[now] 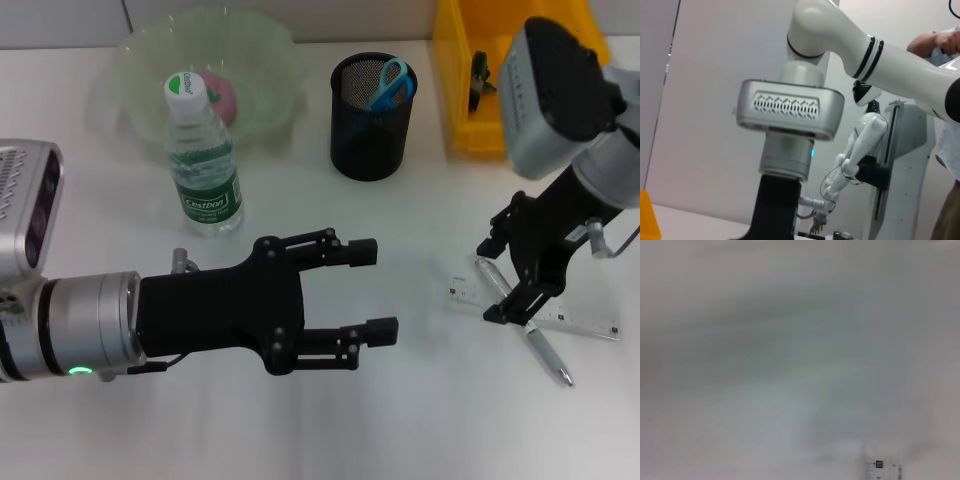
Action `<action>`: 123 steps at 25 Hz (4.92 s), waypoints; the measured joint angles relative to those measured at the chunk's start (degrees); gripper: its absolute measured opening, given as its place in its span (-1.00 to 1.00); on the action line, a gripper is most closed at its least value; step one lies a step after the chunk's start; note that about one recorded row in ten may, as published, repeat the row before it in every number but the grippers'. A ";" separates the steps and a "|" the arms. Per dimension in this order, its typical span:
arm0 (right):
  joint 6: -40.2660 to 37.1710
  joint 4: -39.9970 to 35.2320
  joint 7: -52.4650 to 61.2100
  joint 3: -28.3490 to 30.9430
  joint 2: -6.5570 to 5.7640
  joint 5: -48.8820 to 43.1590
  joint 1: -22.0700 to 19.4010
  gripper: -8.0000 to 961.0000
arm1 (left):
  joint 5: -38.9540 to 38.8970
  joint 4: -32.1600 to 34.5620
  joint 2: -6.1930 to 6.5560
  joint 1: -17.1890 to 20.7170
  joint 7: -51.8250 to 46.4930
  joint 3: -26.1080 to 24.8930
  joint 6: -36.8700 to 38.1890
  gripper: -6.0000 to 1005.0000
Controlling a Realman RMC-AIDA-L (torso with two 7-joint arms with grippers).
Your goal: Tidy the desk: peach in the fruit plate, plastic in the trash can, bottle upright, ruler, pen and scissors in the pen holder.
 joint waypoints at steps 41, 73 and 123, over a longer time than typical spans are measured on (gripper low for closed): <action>14.62 8.70 1.12 -10.59 0.17 2.28 0.04 0.49 | 1.18 -0.66 -0.46 -0.38 1.31 -0.86 -2.29 0.57; 15.93 9.10 0.84 -10.66 0.17 2.77 -0.33 -0.17 | 1.23 -0.94 -0.46 -0.35 1.37 -1.63 -4.20 0.57; 22.23 19.00 -34.07 19.67 -0.28 78.97 -16.27 -0.12 | 1.23 -3.79 -1.38 -0.53 4.16 -3.30 -4.37 0.57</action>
